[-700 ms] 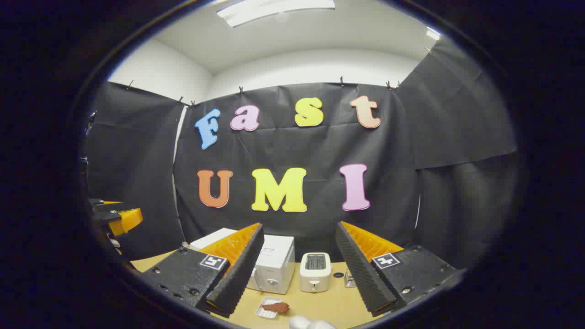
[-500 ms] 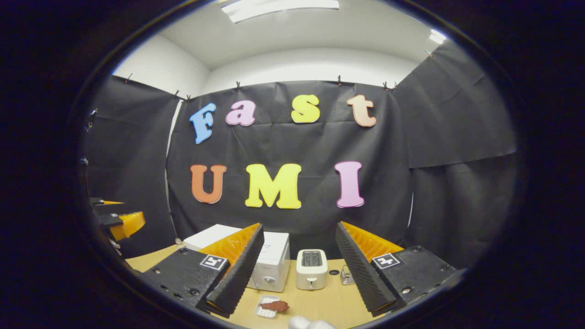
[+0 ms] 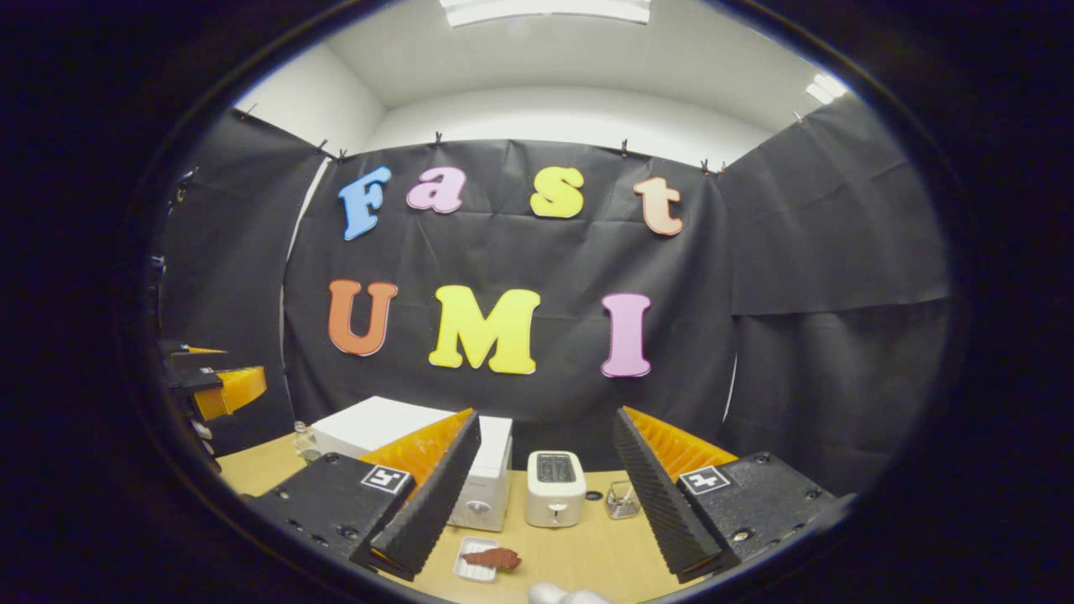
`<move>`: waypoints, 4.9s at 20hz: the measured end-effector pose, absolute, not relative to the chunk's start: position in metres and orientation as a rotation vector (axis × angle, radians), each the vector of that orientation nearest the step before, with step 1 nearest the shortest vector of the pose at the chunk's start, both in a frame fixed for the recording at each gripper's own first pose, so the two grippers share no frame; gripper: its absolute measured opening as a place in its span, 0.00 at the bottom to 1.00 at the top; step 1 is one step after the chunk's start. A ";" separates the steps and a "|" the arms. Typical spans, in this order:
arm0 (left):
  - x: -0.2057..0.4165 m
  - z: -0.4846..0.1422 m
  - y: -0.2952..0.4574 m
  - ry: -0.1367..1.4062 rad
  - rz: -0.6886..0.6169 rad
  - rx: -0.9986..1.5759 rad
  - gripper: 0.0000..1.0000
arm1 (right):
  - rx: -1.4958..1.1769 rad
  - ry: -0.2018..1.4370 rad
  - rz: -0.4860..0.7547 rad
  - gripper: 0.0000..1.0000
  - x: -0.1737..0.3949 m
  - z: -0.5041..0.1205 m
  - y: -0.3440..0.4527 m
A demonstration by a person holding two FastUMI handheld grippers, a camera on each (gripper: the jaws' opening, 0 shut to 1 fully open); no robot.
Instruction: Open the microwave oven with the left hand, put the food in, and close the microwave oven.
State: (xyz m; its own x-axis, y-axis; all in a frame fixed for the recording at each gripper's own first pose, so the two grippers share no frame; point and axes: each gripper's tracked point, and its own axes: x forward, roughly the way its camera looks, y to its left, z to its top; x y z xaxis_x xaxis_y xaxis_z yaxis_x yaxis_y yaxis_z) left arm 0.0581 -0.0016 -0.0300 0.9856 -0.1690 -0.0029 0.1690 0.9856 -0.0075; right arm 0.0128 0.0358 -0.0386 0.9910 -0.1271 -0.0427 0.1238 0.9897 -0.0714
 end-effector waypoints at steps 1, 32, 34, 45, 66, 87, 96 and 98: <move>0.060 -0.032 -0.004 0.002 -0.172 0.000 0.96 | -0.060 0.058 -0.128 1.00 0.015 -0.042 0.033; 0.208 -0.312 -0.209 0.256 -0.272 -0.032 0.84 | -0.154 0.223 -0.194 0.96 0.048 -0.079 -0.041; 0.210 -0.313 -0.210 0.259 -0.277 -0.039 0.64 | -0.162 0.227 -0.192 0.96 0.049 -0.081 -0.041; 0.207 -0.319 -0.208 0.296 -0.272 -0.029 0.16 | -0.204 0.232 -0.166 1.00 0.050 -0.080 -0.034; 0.044 -0.324 -0.067 0.361 -0.305 0.065 0.11 | -0.147 0.199 0.079 1.00 0.048 -0.086 0.075; 0.009 -0.334 0.105 0.429 -0.196 0.009 0.53 | -0.132 0.230 0.187 1.00 0.049 -0.109 0.187; 0.006 -0.337 0.140 0.457 -0.167 0.019 0.98 | -0.142 0.276 0.156 1.00 0.049 -0.135 0.173; 0.004 -0.335 0.148 0.457 -0.160 0.014 0.98 | -0.147 0.292 0.142 0.96 0.048 -0.147 0.163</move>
State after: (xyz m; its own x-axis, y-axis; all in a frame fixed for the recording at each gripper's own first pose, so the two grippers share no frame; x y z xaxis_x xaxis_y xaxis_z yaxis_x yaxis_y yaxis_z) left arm 0.0039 0.1478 -0.3346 0.8851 -0.1504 -0.4404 0.1569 0.9874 -0.0219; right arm 0.0483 0.1632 -0.1469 0.9478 0.1176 -0.2963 -0.1601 0.9793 -0.1236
